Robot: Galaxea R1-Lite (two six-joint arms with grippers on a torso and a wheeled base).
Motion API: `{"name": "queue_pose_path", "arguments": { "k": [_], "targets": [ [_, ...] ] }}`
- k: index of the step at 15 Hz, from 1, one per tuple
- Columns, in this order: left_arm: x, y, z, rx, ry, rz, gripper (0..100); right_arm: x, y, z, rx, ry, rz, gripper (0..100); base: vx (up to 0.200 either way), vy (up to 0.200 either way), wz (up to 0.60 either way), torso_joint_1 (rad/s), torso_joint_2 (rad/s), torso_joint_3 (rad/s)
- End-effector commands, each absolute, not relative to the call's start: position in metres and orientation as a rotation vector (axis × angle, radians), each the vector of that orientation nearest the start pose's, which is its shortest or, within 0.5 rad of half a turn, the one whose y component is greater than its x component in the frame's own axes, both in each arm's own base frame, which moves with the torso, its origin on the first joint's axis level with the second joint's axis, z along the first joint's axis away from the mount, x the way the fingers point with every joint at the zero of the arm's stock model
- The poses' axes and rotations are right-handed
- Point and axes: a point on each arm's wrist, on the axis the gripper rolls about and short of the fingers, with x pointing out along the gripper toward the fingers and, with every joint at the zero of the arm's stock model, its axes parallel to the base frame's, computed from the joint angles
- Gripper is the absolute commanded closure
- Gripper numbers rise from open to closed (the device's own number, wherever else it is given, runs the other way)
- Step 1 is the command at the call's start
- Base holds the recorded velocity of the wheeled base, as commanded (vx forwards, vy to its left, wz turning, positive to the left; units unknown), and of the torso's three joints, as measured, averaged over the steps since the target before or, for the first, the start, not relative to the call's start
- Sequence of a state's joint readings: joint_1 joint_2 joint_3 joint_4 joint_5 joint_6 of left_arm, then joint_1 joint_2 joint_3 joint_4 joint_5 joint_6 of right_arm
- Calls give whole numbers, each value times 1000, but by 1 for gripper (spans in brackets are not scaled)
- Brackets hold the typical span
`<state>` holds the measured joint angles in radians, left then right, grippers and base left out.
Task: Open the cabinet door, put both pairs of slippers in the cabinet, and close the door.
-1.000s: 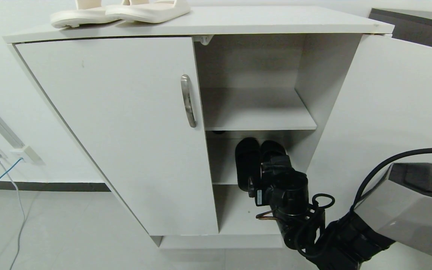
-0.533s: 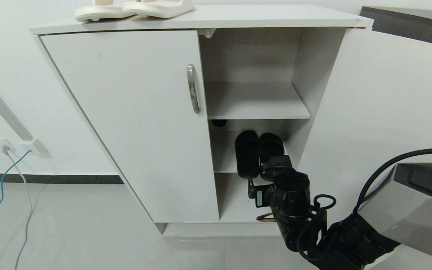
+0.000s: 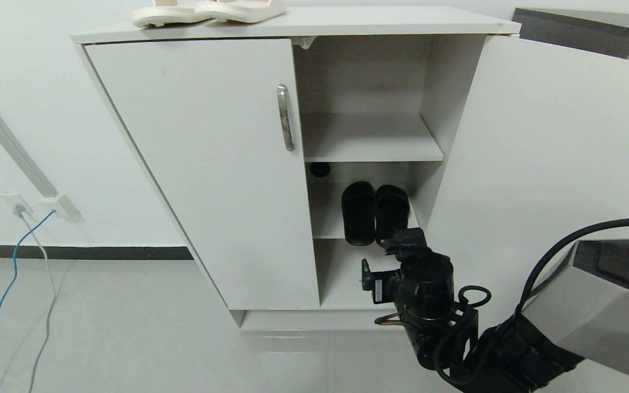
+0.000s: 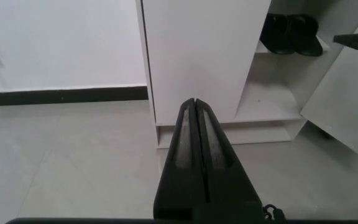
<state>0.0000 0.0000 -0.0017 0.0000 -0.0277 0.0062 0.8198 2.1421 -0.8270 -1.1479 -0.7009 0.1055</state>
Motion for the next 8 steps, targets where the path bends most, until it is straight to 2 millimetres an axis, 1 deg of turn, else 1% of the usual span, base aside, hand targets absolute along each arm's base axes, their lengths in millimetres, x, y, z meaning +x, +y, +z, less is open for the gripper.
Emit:
{"name": "queue_pose_path", "arguments": {
  "k": [1, 6, 8],
  "targets": [
    [-23, -1, 76, 6, 0, -28, 100, 267, 264, 86, -11, 127, 111, 0, 0, 0, 0, 0, 0, 0],
    [-23, -1, 76, 6, 1, -28, 100, 266, 264, 89, -4, 122, 113, 0, 0, 0, 0, 0, 0, 0],
    [-23, -1, 76, 6, 0, -28, 100, 264, 264, 93, 3, 114, 117, 0, 0, 0, 0, 0, 0, 0]
  ]
}}
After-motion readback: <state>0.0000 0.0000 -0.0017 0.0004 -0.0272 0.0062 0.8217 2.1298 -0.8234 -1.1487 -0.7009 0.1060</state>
